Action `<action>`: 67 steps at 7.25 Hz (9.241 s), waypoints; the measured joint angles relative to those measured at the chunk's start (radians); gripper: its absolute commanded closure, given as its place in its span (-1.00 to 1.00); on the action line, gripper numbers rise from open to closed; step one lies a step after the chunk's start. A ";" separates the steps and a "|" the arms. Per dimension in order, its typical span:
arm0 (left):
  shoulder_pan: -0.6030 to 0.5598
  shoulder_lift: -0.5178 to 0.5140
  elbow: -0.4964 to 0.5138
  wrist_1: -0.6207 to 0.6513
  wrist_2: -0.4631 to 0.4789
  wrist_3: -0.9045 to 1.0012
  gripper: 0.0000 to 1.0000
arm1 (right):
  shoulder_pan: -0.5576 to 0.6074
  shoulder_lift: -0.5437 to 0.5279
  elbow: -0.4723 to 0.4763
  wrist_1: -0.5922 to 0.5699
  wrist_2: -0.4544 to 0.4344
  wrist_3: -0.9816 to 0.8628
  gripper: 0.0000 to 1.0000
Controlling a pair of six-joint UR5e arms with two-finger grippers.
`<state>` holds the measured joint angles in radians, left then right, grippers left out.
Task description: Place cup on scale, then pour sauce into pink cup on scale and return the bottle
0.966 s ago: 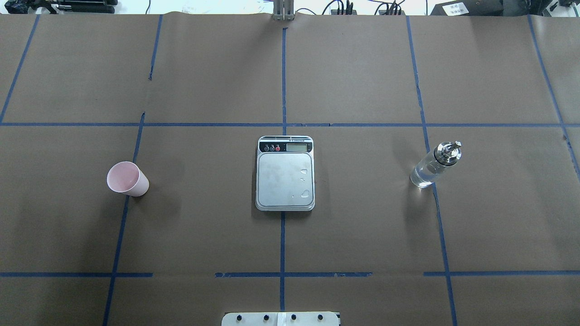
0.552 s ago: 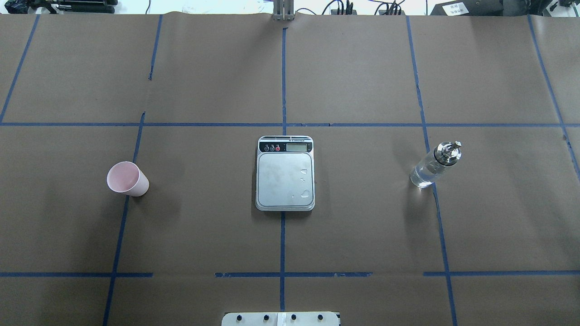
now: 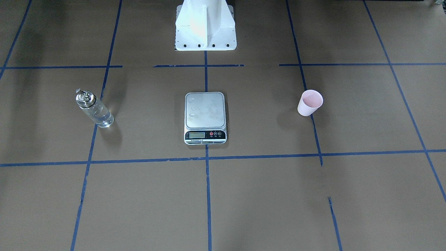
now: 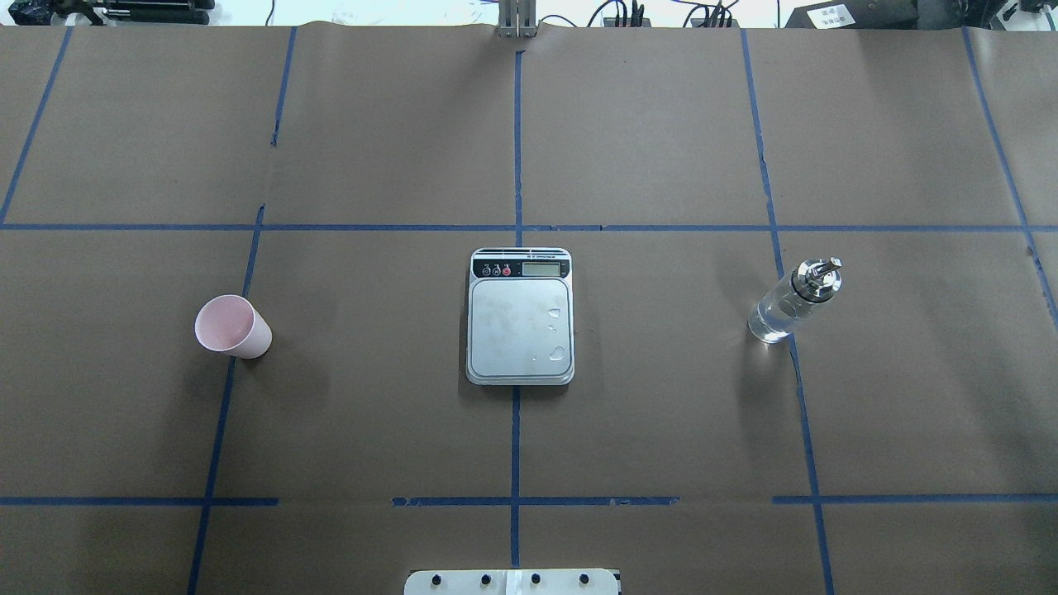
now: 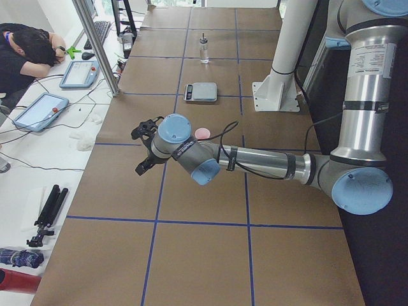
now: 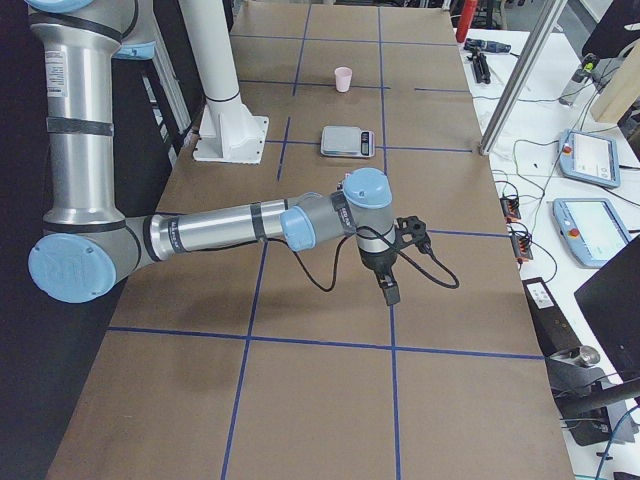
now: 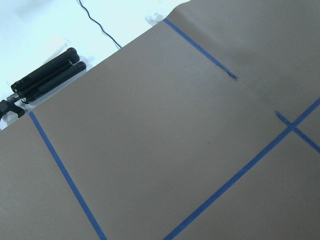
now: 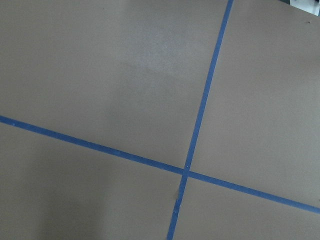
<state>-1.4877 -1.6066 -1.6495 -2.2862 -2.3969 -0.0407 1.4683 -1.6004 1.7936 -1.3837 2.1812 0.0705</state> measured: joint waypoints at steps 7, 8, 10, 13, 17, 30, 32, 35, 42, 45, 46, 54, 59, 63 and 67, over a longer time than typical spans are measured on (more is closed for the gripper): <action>0.551 0.096 -0.217 -0.103 0.438 -0.825 -0.17 | 0.000 -0.005 -0.013 0.022 0.085 0.041 -1.00; 0.633 0.103 -0.228 -0.067 0.514 -0.921 0.03 | 0.000 -0.006 -0.013 0.022 0.085 0.041 -1.00; 0.726 0.107 -0.248 -0.026 0.569 -1.048 -0.01 | 0.000 -0.007 -0.012 0.022 0.086 0.043 -1.00; 0.768 0.107 -0.259 -0.018 0.576 -1.076 -0.03 | 0.000 -0.008 -0.011 0.022 0.086 0.043 -1.00; 0.829 0.106 -0.261 -0.018 0.578 -1.078 1.00 | 0.000 -0.007 -0.011 0.022 0.085 0.043 -1.00; 0.993 -0.743 -0.084 0.737 0.571 -1.362 0.94 | 0.000 -0.003 -0.006 0.023 0.086 0.043 -1.00; 0.994 -0.743 -0.058 0.724 0.574 -1.363 0.84 | 0.000 -0.003 -0.006 0.023 0.086 0.043 -1.00; 0.994 -0.739 -0.039 0.701 0.585 -1.361 -0.16 | 0.000 -0.008 -0.003 0.023 0.086 0.042 -1.00; 0.835 -0.610 -0.258 0.801 0.529 -0.970 -1.00 | -0.005 0.002 0.063 0.024 0.143 0.117 -1.00; 0.545 -0.368 -0.387 0.856 0.420 -0.452 -1.00 | -0.100 -0.001 0.223 0.020 0.183 0.380 -1.00; 0.415 -0.298 -0.376 0.854 0.366 -0.302 -1.00 | -0.157 -0.003 0.288 0.019 0.178 0.495 -1.00; -0.062 -0.036 -0.033 0.816 0.054 0.230 -1.00 | -0.826 -0.072 0.564 0.042 -0.487 1.095 -1.00; -0.063 -0.001 -0.032 0.813 0.039 0.224 -1.00 | -1.159 -0.173 0.381 0.348 -0.994 1.256 -1.00; -0.062 0.002 -0.035 0.814 0.036 0.223 -1.00 | -1.171 -0.125 0.187 0.523 -1.099 1.247 -1.00; -0.062 -0.001 -0.035 0.814 0.035 0.223 -1.00 | -1.171 -0.104 0.153 0.533 -1.174 1.222 -1.00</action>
<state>-1.5494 -1.6073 -1.6850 -1.4726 -2.3623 0.1825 0.2975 -1.7044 1.9464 -0.8504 1.0069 1.2922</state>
